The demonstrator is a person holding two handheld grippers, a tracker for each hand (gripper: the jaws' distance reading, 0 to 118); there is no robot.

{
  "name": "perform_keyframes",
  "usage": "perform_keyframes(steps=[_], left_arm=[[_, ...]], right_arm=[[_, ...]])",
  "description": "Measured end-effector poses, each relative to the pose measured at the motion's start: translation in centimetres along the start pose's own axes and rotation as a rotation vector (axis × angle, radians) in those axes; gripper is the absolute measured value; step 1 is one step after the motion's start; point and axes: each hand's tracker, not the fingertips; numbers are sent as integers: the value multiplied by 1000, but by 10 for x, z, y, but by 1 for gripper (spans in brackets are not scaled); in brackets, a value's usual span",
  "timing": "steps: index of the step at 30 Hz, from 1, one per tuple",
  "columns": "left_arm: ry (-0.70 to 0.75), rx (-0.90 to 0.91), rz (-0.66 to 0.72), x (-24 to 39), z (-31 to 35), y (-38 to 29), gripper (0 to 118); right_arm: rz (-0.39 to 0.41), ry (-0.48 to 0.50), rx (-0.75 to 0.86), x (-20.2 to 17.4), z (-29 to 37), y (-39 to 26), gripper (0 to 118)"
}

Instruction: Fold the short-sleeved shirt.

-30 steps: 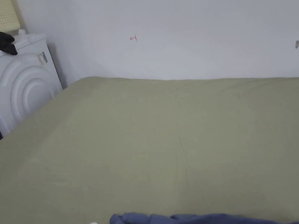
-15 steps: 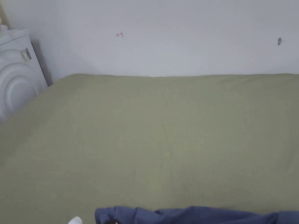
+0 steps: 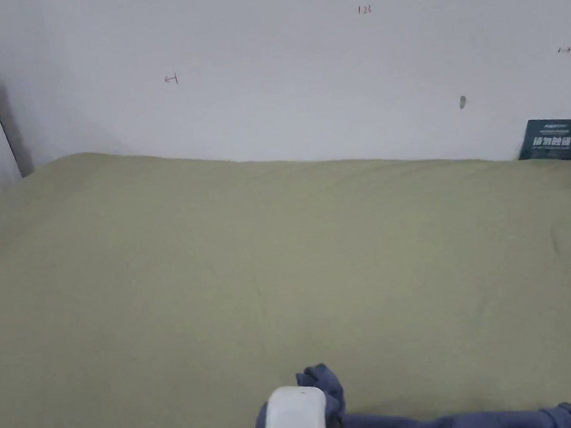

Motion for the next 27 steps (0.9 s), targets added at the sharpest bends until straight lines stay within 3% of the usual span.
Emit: perform_keyframes(steps=[1,2,4,5,7,11,12,13,14,15,17,20,23,27], left_arm=[[-36,-19,-26,14,-10,-2,13],[-62,-33,-35,23,-19,-5,24],[-63,-62,-46,41,-39,-10,71],[-64,-90,-31,45,-46,-11,88],[-130,-155,79,43,-56,-12,88],[-267,-45,313,11,-28,-1,88],[-298,-12,322,0,-19,2,85],[-273,17,308,-10,-14,4,72],[-228,43,288,-17,-10,8,30],[-124,59,259,-25,-10,9,0],[-27,98,273,-46,-16,4,0],[-187,51,419,-60,-35,-5,0],[-161,49,375,-47,-55,-23,0],[-243,-8,403,-21,-86,-50,0]], right_arm=[[-7,-11,7,4,2,1,4],[-12,-18,10,7,4,1,4],[-18,-27,10,15,8,2,4],[-20,-31,7,18,9,2,4],[-14,-36,3,21,12,1,4],[-12,-36,3,25,15,-3,4],[-18,-38,0,25,14,-3,4],[-19,-35,0,26,14,-4,4],[-21,-32,0,25,13,-4,4],[-25,-31,1,25,12,-4,4],[-26,-18,7,24,12,-5,4],[-24,-8,4,21,12,-5,4],[-20,0,21,22,18,-6,4],[-20,-7,37,25,28,-4,4]])
